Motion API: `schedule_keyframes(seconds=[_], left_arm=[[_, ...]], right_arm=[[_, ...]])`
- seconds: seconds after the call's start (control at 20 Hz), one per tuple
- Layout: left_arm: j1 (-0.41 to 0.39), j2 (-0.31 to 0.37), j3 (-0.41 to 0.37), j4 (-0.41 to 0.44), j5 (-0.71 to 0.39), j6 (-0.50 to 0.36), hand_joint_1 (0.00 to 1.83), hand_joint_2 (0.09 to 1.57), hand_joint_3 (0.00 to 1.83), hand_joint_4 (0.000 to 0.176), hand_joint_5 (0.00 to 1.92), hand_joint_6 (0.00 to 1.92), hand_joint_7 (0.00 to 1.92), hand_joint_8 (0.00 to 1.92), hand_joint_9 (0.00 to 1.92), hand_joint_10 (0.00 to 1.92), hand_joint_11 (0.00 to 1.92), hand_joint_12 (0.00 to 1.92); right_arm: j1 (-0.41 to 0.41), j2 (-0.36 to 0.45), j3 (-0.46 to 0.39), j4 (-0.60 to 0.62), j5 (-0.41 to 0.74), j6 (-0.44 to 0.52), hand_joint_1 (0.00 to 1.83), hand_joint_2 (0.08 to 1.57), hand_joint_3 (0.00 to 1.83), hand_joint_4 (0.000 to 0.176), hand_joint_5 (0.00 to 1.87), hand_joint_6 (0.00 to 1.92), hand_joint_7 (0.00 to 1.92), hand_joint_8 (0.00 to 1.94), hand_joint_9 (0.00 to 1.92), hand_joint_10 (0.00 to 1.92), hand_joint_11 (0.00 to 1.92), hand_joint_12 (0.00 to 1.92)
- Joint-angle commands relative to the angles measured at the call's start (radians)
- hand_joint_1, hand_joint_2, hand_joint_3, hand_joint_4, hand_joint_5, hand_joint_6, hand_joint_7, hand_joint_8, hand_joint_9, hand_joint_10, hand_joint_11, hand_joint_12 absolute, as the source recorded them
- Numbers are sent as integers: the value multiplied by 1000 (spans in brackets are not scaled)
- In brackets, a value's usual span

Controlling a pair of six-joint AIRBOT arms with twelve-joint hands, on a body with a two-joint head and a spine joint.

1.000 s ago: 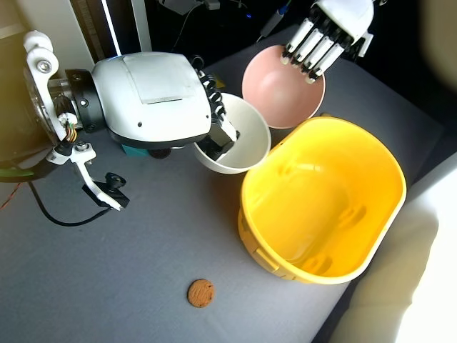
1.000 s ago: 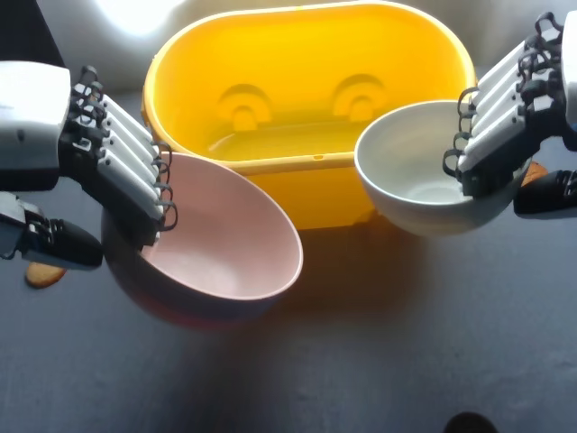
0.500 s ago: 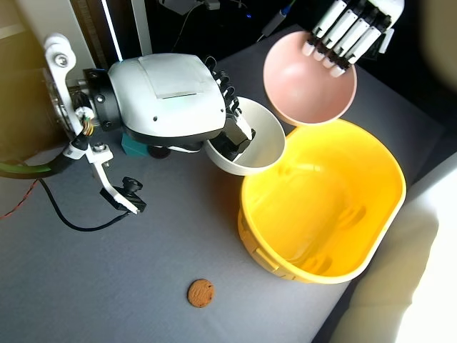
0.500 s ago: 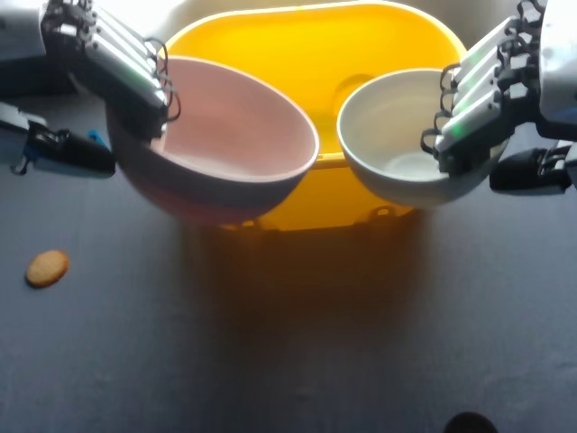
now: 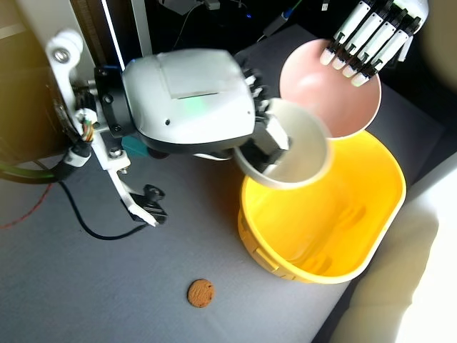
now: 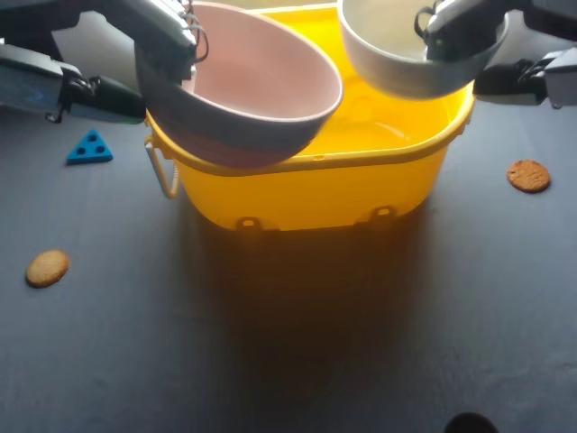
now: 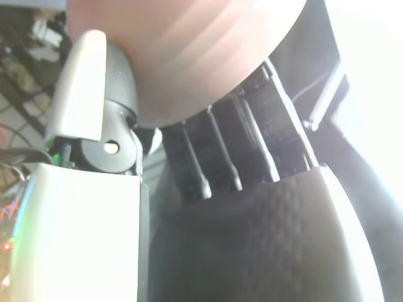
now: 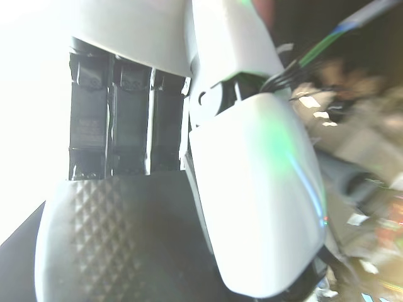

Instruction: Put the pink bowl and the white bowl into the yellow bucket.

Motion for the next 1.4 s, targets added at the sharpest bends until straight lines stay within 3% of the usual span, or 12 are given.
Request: schedule_keyframes(seconds=[0.0,0.05,0.25,0.35,0.45,0.6,0.7,0.8,1.05,1.15,1.35], left_arm=[[-16,7,11,-112,-49,4,1370,1146,0,0,844,965,948,1255,854,1199,789,1114],[-18,-3,17,-109,-45,11,1372,1135,0,0,861,977,978,1203,864,1152,779,1099],[-19,-46,50,-92,-33,27,1367,1153,0,0,836,972,935,1298,839,1210,782,1131],[-18,-68,68,-86,-25,35,1373,1131,0,0,878,952,967,1174,887,1171,785,1104],[-18,-88,83,-84,-20,43,1372,1137,0,0,879,898,953,1253,874,1177,809,1092],[-14,-114,103,-81,-6,57,1373,1133,0,0,872,952,961,1204,887,1160,802,1089],[-9,-123,112,-75,-1,62,1368,1150,0,0,837,1003,936,1253,848,1212,773,1122],[0,-136,129,-74,5,67,1366,1158,0,0,843,918,908,1334,838,1243,789,1130],[8,-179,198,-74,14,82,1370,1142,0,0,860,940,952,1247,860,1191,788,1093],[10,-199,231,-74,14,84,1368,1153,2,0,837,945,935,1327,839,1196,793,1093],[9,-223,274,-74,15,86,1366,1155,0,0,828,964,932,1303,840,1218,792,1104]], right_arm=[[6,3,6,57,78,-2,1389,1073,1,0,984,898,1068,802,1034,1043,938,1093],[5,-11,18,67,70,-2,1388,1073,1,0,978,911,1073,799,1031,1042,939,1095],[-5,-79,92,130,26,-2,1389,1073,0,0,980,904,1091,773,1031,1039,938,1102],[-13,-108,124,151,11,-2,1389,1070,1,0,982,907,1089,782,1028,1035,936,1103],[-21,-130,149,154,11,-2,1385,1086,1,0,941,978,1061,823,992,1083,904,1126],[-25,-149,173,159,11,-2,1388,1074,0,0,970,909,1081,792,1034,1046,939,1128],[-25,-153,177,159,11,-3,1387,1080,0,0,967,922,1063,817,1015,1071,910,1148],[-29,-156,177,159,12,-24,1391,1064,0,0,995,876,1112,750,1039,1023,939,1122],[-47,-157,178,159,20,-40,1389,1073,0,0,975,901,1079,799,1029,1053,929,1143],[-54,-157,178,159,22,-40,1389,1074,0,0,963,917,1081,791,1034,1047,925,1141],[-62,-157,178,159,22,-40,1390,1071,0,0,972,879,1080,795,1056,1036,947,1144]])
